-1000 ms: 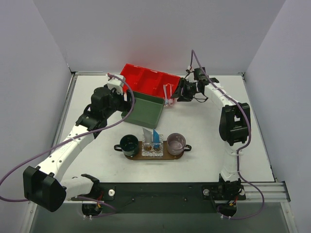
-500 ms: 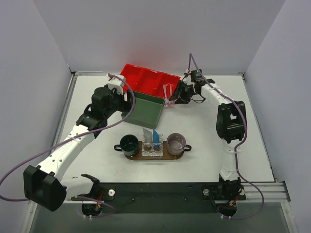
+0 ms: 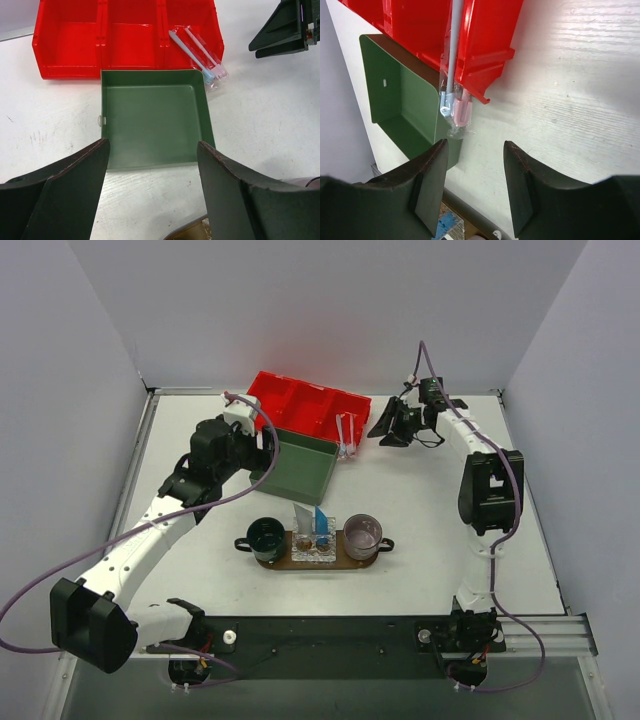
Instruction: Prepare toiletry sets of a toothbrush and toothpaste on the tray
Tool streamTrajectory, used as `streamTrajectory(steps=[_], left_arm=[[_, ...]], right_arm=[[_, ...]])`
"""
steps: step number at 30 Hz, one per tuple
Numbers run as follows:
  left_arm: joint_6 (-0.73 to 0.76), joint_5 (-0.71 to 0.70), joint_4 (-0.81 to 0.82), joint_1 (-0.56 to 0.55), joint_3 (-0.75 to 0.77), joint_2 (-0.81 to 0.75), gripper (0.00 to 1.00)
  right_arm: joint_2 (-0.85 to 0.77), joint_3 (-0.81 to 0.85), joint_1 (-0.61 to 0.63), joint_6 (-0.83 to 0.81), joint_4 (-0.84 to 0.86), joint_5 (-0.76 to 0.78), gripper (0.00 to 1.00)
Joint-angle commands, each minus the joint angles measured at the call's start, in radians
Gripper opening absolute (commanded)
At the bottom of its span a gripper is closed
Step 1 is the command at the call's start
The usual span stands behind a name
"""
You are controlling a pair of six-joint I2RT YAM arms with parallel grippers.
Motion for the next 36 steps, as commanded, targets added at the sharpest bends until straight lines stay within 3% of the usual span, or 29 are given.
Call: streamTrajectory(steps=[1, 22, 36], left_arm=[[0.011, -0.006, 0.020, -0.004, 0.046, 0.009, 0.81], [0.013, -0.007, 0.018, -0.004, 0.046, 0.007, 0.81], [0.014, -0.007, 0.018, -0.004, 0.046, 0.004, 0.81]], right_arm=[[0.006, 0.005, 0.017, -0.039, -0.014, -0.058, 0.43], [0.108, 0.089, 0.062, -0.059, -0.011, -0.067, 0.39], [0.176, 0.164, 0.042, -0.064, -0.034, -0.182, 0.40]])
